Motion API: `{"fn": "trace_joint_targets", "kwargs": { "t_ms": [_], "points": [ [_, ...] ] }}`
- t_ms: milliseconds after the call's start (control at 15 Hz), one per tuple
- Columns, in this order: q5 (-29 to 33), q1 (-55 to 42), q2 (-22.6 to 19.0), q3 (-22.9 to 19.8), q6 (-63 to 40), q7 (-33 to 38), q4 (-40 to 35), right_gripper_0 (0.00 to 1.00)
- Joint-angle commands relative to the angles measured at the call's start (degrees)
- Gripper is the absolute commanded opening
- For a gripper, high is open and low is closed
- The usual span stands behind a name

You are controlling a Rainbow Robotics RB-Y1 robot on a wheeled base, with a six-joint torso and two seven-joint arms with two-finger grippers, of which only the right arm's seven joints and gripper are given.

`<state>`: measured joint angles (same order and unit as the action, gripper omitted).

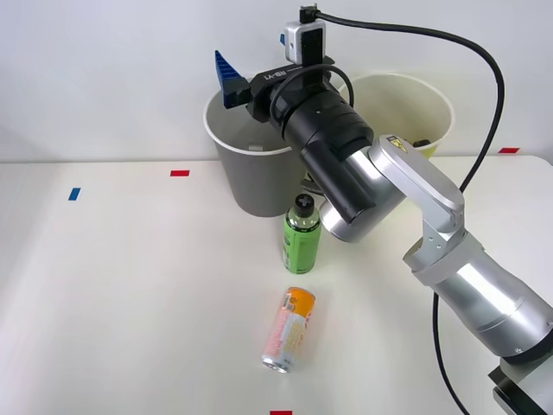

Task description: Put cans in the gray bin, plastic bottles in the light green bin

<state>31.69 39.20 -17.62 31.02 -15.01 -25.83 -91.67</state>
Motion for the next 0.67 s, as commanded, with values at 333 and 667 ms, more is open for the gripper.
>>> {"fn": "trace_joint_targets", "kwargs": {
  "t_ms": [333,667],
  "points": [
    [4.26,-0.35,-0.66,-0.17,-0.55,0.6,-0.26,1.0],
    [8.3,-13.98,-6.37,-4.04,-4.15,0.08,-19.77,1.0]
  ]
}}
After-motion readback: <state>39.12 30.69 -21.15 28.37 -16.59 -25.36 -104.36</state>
